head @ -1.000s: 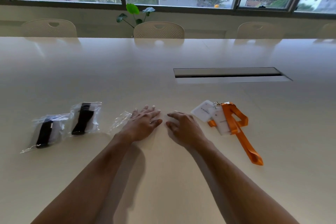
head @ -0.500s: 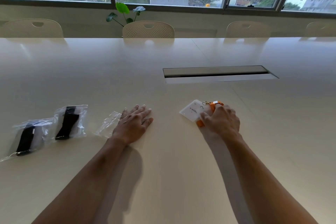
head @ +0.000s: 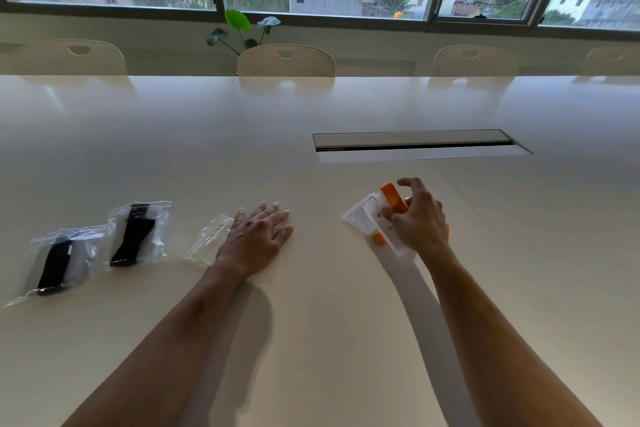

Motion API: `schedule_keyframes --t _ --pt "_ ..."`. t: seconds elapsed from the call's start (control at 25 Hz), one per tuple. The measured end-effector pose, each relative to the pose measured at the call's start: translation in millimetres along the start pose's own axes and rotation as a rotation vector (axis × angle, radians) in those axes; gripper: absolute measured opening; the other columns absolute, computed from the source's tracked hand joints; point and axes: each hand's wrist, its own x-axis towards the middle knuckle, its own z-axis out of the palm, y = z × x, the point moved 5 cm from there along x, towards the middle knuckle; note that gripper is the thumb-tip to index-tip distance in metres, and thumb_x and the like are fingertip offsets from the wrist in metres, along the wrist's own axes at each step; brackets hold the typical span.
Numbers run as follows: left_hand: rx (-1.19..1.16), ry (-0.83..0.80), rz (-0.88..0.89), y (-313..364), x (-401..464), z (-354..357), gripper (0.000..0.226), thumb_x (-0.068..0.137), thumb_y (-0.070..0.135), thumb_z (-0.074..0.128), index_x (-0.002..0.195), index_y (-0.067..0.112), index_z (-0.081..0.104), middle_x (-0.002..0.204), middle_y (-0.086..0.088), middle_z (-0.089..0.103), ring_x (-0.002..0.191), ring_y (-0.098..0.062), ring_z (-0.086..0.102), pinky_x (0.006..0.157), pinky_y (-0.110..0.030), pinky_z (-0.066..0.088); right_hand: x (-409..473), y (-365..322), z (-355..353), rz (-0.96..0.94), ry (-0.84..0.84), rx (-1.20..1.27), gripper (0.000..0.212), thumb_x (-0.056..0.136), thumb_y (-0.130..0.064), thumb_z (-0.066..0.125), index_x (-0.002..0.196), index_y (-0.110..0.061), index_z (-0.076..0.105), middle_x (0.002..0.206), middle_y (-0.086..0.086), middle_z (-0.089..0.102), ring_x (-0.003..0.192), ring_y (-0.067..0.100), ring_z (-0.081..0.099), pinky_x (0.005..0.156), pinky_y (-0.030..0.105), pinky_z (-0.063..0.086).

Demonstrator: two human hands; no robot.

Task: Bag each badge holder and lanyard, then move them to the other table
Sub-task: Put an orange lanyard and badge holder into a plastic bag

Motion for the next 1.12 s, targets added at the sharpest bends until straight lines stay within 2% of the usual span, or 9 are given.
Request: schedule_keyframes --t 0.16,0.28,0.4,0.48,0.6,0.76,0.88,1.0,1.12 --pt "0.09 0.05 0.026 6 -3 -5 0.043 0.1 0.048 0.032 0.138 0.034 0.047 0.155 0.007 0.032 0.147 -0.01 0.014 0.119 -0.048 0.002 3 -25 -6 -0.029 -0.108 0.159 0.047 0.085 -0.03 0.072 0.127 -0.024 0.052 0.108 0.004 0.064 0.096 0.023 0.061 0.08 0.04 0.053" --pt "0.143 0.146 0.126 21 -7 -16 0.042 0.101 0.047 0.03 0.135 0.032 0.051 0.154 0.005 0.035 0.146 -0.014 0.018 0.118 -0.043 0.011 2 -46 -4 -0.029 -0.199 0.35 0.045 0.085 -0.029 0.073 0.124 -0.03 0.052 0.108 0.001 0.065 0.091 0.019 0.065 0.075 0.036 0.057" --pt "-0.401 0.131 0.205 47 -14 -37 0.042 0.098 0.049 0.032 0.123 0.03 0.06 0.134 0.007 0.057 0.128 -0.008 0.049 0.105 -0.028 0.037 0 -70 5 -0.084 -0.233 0.462 0.038 0.086 -0.025 0.072 0.117 -0.033 0.051 0.1 -0.005 0.065 0.083 0.006 0.064 0.063 0.021 0.052" --pt "-0.861 0.066 0.203 63 -17 -48 0.038 0.095 0.045 0.039 0.11 0.022 0.064 0.111 0.0 0.07 0.101 -0.008 0.066 0.085 -0.032 0.052 -2 -85 14 -0.136 -0.241 0.498 0.036 0.088 -0.022 0.07 0.118 -0.03 0.051 0.095 -0.009 0.064 0.08 0.003 0.063 0.059 0.017 0.049" --pt "-1.038 0.183 0.104 70 -18 -61 0.02 0.087 0.03 0.061 0.093 0.011 0.063 0.088 -0.007 0.072 0.079 -0.018 0.071 0.065 -0.032 0.058 -8 -100 30 -0.197 -0.288 0.553 0.038 0.091 -0.019 0.066 0.126 -0.023 0.051 0.093 -0.016 0.064 0.081 0.004 0.064 0.059 0.014 0.05" --pt "-1.133 0.261 -0.049 58 -17 -70 0.014 0.092 0.015 0.06 0.103 0.006 0.06 0.098 -0.011 0.07 0.089 -0.026 0.07 0.069 -0.034 0.061 -10 -102 47 -0.163 -0.348 0.696 0.029 0.094 -0.009 0.059 0.119 -0.023 0.053 0.096 -0.013 0.066 0.087 0.009 0.066 0.071 0.029 0.058" --pt "-1.161 0.313 -0.124 47 -19 -78 0.008 0.095 0.016 0.056 0.101 0.01 0.057 0.104 -0.013 0.069 0.091 -0.025 0.07 0.071 -0.037 0.061 -6 -97 48 -0.081 -0.266 0.74 0.023 0.093 -0.004 0.055 0.101 -0.025 0.059 0.089 -0.005 0.071 0.081 0.012 0.069 0.065 0.025 0.058" --pt "-1.208 0.375 -0.192 39 -20 -87 0.007 0.095 0.016 0.056 0.1 0.011 0.057 0.104 -0.014 0.069 0.093 -0.029 0.07 0.074 -0.046 0.06 -1 -86 53 0.084 -0.265 0.799 0.019 0.089 0.001 0.054 0.094 -0.015 0.062 0.087 0.009 0.072 0.08 0.021 0.071 0.07 0.032 0.058" --pt "-1.215 0.409 -0.198 35 -20 -96 0.008 0.095 0.016 0.057 0.101 0.012 0.058 0.102 -0.012 0.07 0.094 -0.03 0.069 0.072 -0.045 0.06 0 -75 62 0.099 -0.439 0.398 0.006 0.089 -0.015 0.061 0.084 -0.018 0.063 0.09 0.013 0.071 0.088 0.028 0.069 0.084 0.044 0.058"
